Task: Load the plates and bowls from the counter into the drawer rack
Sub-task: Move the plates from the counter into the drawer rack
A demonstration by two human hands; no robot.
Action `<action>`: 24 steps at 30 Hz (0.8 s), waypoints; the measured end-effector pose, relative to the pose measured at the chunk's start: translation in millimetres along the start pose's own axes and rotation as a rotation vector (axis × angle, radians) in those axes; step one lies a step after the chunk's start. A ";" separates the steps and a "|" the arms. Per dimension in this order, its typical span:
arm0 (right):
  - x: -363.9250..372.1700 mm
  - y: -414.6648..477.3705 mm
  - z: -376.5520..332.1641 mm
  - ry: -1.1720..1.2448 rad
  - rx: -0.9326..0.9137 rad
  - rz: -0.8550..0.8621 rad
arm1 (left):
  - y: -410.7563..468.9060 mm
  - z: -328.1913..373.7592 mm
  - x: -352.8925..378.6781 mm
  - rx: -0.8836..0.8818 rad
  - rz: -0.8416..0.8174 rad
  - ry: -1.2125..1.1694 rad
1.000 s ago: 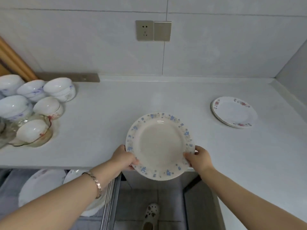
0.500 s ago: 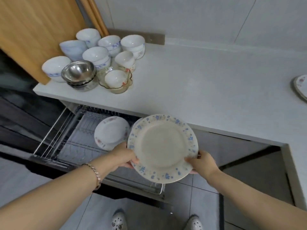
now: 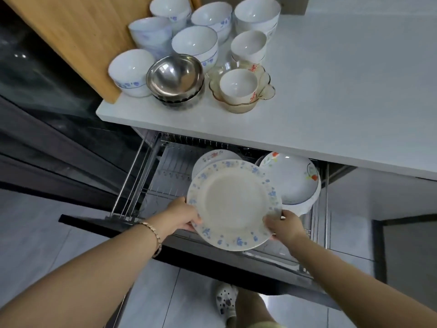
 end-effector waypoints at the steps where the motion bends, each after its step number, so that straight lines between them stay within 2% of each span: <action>1: 8.2 10.5 -0.3 -0.008 0.006 0.008 | 11.8 -1.7 -6.0 -0.014 0.003 0.004; 7: 54.0 70.1 -5.1 -0.099 0.051 0.059 | 85.3 -8.4 -41.8 -0.080 0.072 0.055; 14: 99.1 146.5 9.4 -0.064 0.168 0.124 | 187.8 4.3 -68.2 -0.064 0.097 0.291; 19: 108.5 188.3 19.7 -0.037 0.206 0.299 | 257.4 27.3 -68.8 0.002 0.098 0.431; 24: 110.6 200.8 27.8 0.038 0.227 0.485 | 289.6 47.3 -59.0 0.109 0.126 0.624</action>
Point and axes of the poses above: each hand's wrist, its own y-axis towards the middle knuckle, its own x-axis out of the palm, z = x × y, the point moved 10 cm from there along y, towards the middle knuckle, and after that the axes turned 3 degrees about -z, right-handed, at the moved point
